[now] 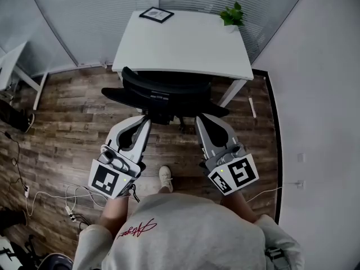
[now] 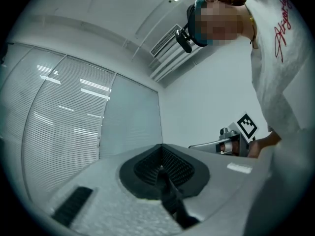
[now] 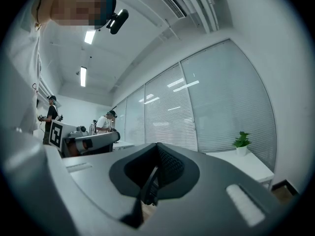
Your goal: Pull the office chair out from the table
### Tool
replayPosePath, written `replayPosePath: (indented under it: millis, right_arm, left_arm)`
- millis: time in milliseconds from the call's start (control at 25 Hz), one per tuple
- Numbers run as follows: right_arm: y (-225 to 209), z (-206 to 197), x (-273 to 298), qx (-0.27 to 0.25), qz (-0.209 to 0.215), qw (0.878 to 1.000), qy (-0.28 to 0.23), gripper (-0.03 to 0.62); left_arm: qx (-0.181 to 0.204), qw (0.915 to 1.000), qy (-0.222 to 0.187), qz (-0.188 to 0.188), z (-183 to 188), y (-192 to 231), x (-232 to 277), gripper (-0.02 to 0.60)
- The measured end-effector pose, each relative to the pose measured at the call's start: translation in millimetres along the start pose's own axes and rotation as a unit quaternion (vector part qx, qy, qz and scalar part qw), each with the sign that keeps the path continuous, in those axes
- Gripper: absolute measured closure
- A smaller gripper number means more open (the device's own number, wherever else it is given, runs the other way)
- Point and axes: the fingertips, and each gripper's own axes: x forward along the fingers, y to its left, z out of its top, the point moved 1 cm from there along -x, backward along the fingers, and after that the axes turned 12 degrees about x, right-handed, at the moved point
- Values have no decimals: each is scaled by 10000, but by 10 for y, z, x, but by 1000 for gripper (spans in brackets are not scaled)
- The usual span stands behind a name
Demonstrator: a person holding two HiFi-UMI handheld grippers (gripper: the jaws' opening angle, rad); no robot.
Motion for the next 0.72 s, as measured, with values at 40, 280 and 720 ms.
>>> replayPosePath:
  millis: [40,280,720]
  right_arm:
    - [-20,-4,57,7,-12,10000,-2,595]
    - [-158,19,382,15,-106,9999,-28,595]
    - [-371,-37,553,159,-110,9998,55,595]
  left_arm:
    - [-2,10000,11,18,-25,63,19,591]
    - [5,9999,121,-64,-199,400,150,591]
    - [-36,9996,262,-104,-369,563,343,589]
